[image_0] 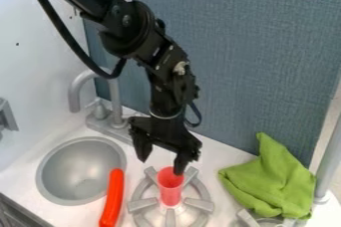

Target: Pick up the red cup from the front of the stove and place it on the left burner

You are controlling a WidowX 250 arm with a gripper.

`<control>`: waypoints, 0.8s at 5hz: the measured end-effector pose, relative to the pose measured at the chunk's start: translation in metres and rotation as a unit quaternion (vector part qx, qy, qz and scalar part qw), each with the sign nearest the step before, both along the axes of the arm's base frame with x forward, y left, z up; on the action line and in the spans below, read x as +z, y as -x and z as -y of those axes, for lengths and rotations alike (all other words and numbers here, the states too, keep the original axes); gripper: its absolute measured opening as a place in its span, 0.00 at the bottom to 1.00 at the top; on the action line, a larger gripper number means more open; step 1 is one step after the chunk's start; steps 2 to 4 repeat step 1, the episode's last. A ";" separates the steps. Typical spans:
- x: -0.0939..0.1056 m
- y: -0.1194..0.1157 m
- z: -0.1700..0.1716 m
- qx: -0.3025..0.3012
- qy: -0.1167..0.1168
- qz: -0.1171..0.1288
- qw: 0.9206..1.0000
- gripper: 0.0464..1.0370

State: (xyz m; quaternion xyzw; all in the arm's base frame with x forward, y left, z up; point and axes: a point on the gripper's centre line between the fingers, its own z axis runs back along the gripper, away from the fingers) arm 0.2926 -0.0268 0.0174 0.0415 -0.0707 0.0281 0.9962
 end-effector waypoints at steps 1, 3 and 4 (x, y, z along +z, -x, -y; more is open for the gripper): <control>-0.001 0.011 0.036 -0.065 0.012 -0.014 0.998 0.97; -0.001 0.011 0.036 -0.065 0.012 -0.014 0.998 0.97; -0.001 0.011 0.036 -0.065 0.012 -0.014 0.998 0.97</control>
